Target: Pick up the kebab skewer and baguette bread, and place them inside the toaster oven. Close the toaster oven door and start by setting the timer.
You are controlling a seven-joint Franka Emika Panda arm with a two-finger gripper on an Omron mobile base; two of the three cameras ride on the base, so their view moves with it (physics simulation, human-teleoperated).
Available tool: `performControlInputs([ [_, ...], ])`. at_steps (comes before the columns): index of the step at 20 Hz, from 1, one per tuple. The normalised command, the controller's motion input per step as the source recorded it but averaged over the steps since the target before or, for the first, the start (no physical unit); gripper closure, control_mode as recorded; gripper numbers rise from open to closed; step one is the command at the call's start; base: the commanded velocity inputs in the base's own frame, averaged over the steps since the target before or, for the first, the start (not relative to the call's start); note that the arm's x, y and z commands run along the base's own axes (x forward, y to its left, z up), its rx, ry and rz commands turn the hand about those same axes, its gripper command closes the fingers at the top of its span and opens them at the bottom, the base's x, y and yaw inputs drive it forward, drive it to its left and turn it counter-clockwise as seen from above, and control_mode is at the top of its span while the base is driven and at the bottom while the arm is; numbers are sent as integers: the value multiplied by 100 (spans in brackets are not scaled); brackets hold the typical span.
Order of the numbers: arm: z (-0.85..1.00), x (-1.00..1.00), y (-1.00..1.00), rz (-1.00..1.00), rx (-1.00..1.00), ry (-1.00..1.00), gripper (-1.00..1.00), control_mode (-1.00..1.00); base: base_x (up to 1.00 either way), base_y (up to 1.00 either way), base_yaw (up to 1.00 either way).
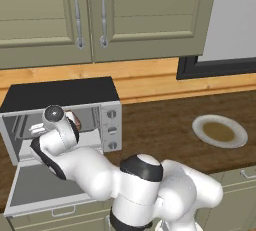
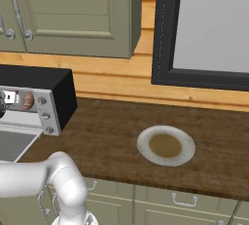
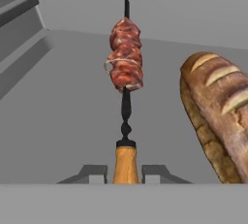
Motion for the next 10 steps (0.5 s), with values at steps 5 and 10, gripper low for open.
performControlInputs([
  [5, 0, 0, 0, 0, 0, 0, -100, -100, 0, 0, 0],
  [10, 0, 0, 0, 0, 0, 0, -100, -100, 0, 0, 0],
])
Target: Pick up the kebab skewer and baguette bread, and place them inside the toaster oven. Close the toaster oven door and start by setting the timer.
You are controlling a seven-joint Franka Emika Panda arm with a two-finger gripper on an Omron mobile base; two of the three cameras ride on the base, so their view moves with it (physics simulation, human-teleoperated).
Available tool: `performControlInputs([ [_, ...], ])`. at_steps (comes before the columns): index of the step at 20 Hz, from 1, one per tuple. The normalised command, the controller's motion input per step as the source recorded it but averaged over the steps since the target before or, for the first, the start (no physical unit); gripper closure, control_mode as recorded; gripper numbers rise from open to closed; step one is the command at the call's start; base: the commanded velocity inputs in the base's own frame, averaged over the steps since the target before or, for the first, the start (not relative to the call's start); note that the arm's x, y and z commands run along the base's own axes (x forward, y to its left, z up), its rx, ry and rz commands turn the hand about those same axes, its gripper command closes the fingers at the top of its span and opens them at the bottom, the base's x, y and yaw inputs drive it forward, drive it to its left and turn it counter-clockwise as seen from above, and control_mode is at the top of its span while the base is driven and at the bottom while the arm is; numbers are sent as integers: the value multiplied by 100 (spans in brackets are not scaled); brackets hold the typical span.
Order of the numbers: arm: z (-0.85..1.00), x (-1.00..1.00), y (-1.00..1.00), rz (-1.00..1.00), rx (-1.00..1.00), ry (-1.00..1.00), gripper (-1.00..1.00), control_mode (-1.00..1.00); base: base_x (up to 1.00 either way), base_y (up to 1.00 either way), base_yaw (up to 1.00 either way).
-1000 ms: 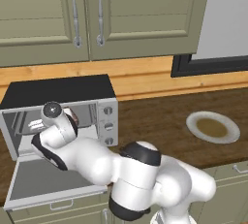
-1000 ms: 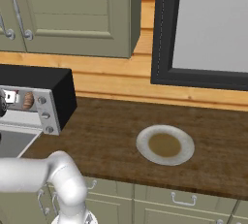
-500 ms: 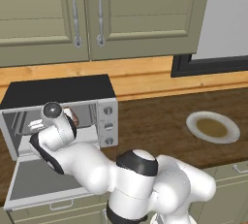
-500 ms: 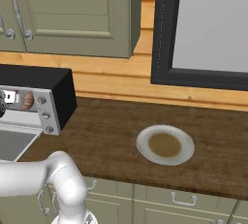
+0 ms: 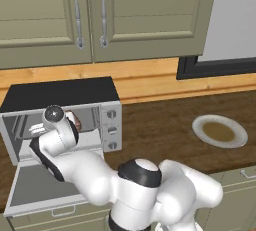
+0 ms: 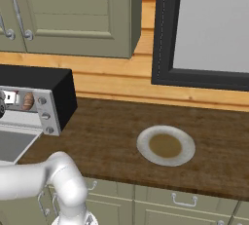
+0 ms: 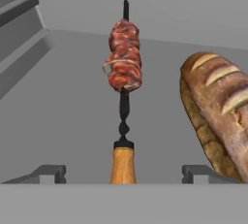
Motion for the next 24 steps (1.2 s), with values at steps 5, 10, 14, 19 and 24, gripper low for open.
performControlInputs([
  [5, 0, 0, 0, 0, 0, 0, -100, -100, 0, 0, 0],
  [10, 0, -19, 0, 0, 0, 0, -100, -100, 0, 0, 0],
  [14, 1, -38, 0, 0, 0, 0, -100, -100, 0, 0, 0],
  [19, 3, -30, 0, 0, 0, 0, -100, -100, 0, 0, 0],
  [24, 17, 4, 0, 0, 0, 0, -100, -100, 0, 0, 0],
])
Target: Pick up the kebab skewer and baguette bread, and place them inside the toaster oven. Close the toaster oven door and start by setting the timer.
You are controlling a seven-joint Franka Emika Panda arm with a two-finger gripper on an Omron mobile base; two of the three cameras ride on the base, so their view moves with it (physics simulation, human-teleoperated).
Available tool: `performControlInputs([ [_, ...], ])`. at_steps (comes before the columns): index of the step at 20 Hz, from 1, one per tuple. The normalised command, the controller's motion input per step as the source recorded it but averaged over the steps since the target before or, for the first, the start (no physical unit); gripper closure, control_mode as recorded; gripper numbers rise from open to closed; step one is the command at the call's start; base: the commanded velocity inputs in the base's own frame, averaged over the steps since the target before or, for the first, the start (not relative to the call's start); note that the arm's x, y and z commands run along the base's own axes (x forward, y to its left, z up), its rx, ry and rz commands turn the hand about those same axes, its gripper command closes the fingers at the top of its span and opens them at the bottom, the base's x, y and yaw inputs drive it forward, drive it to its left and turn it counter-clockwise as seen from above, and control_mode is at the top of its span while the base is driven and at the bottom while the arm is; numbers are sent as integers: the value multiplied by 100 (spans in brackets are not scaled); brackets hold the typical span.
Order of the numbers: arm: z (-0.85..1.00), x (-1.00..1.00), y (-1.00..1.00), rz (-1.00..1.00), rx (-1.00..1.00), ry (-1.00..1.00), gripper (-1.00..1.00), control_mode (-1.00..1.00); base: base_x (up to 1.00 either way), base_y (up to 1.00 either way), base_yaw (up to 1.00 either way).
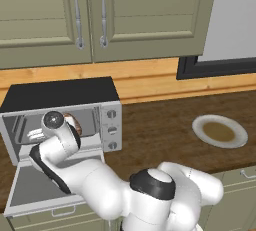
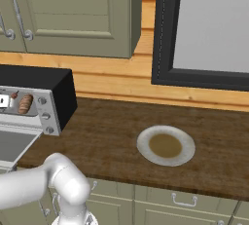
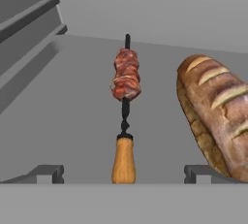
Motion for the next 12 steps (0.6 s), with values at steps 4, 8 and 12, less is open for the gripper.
performControlInputs([
  [4, 5, 46, 0, 0, 0, 0, -100, -100, 0, 0, 0],
  [8, 12, -29, 0, 0, 0, 0, -100, -100, 0, 0, 0],
  [12, 17, -91, 0, 0, 0, 0, -100, -100, 0, 0, 0],
])
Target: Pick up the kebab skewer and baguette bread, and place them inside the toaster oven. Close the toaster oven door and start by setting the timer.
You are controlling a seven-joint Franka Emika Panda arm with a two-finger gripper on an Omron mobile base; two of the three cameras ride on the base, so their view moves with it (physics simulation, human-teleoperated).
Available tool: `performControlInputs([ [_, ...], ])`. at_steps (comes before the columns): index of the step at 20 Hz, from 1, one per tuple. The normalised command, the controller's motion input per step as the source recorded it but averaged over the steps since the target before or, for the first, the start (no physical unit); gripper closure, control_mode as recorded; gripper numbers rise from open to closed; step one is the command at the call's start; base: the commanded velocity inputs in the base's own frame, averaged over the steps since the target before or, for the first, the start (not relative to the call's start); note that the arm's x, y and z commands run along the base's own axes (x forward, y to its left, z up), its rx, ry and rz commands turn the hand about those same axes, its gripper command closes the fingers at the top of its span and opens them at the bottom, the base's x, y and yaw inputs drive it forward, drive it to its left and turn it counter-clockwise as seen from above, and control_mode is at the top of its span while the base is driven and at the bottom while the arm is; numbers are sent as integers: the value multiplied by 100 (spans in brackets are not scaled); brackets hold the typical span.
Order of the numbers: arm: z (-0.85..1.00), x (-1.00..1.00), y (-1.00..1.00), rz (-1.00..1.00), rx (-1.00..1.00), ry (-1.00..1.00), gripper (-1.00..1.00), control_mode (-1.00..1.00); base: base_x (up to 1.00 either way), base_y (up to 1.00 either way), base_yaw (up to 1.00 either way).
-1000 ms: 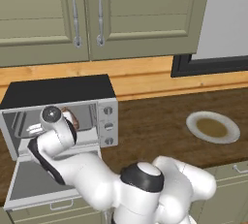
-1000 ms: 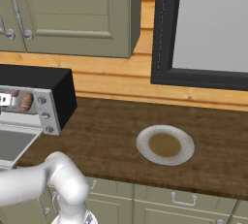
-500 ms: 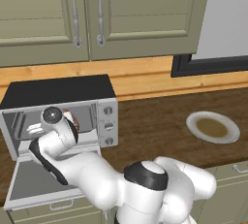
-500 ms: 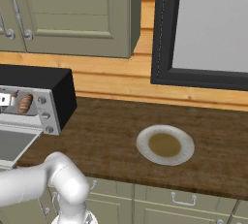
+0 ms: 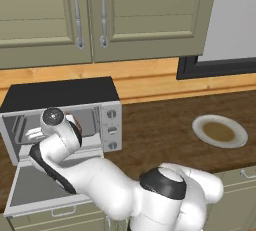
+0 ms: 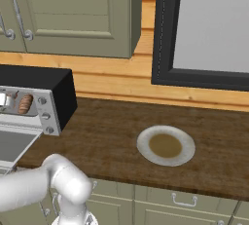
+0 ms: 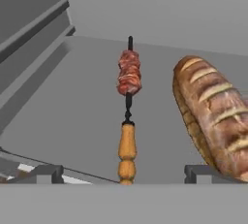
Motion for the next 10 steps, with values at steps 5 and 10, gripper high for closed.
performControlInputs([
  [5, 0, -83, -2, 0, 1, 5, -100, -100, 0, 0, 0],
  [10, 0, -15, -4, 0, 1, 8, -100, -100, 0, 0, 0],
])
